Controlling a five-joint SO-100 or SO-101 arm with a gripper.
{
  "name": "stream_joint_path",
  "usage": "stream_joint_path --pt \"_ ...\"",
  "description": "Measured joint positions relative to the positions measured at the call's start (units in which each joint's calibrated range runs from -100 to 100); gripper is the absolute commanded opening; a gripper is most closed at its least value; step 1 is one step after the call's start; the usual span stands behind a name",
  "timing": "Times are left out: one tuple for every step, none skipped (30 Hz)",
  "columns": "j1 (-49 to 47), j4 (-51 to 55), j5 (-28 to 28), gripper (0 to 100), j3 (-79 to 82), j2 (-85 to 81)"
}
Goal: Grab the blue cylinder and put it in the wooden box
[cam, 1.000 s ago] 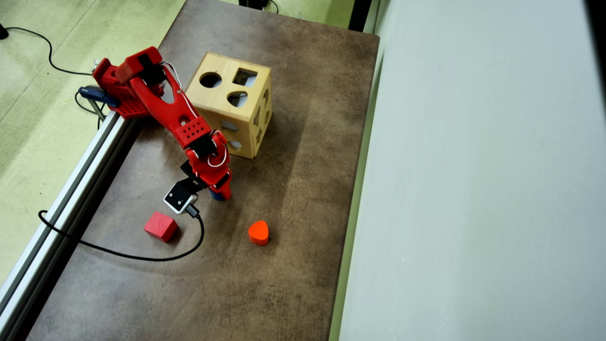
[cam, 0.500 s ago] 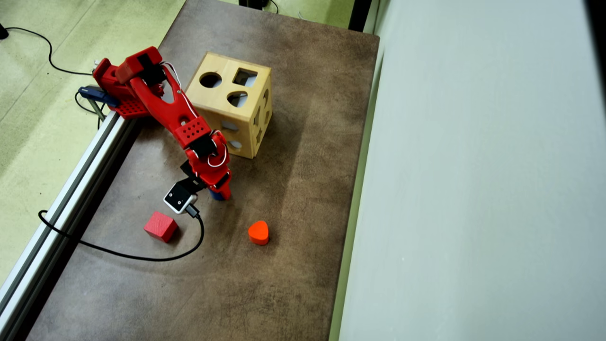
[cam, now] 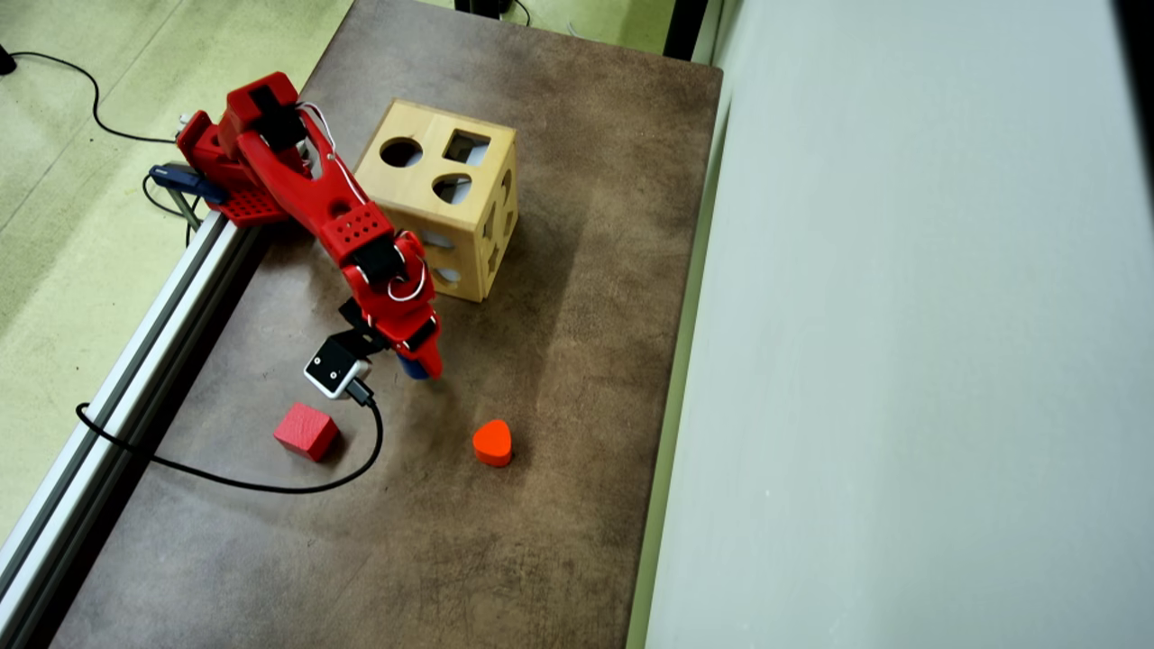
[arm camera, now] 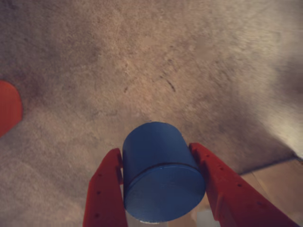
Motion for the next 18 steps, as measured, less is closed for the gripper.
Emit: stream_joint_path --pt "0.0 1.0 0.0 14 0.0 -0.9" --pt "0.0 1.8 0.0 14 0.0 -2.0" --pt "0.0 2.3 0.0 14 0.0 -3.1" --pt "0.0 2.5 0.0 14 0.0 -4.4" --pt "0.0 2.7 0.0 14 0.0 -5.8" --pt "0.0 2.7 0.0 14 0.0 -6.9" --pt "0.0 2.7 0.0 14 0.0 -8.2" --pt "0.0 2.7 0.0 14 0.0 -9.4" --pt "0.0 2.7 0.0 14 0.0 -10.3" --pt "0.1 2.9 0.0 14 0.0 -11.3" --pt "0.1 3.0 0.0 14 0.0 -12.2" --pt "0.1 3.0 0.0 14 0.0 -13.2" --pt "0.1 3.1 0.0 14 0.0 -14.3" --pt "0.1 3.6 0.0 14 0.0 -15.3" --pt "0.1 4.4 0.0 14 0.0 -16.4" --pt "0.1 5.5 0.0 14 0.0 -17.4" --pt "0.1 6.5 0.0 14 0.0 -18.3" --pt "0.1 8.0 0.0 14 0.0 -19.2"
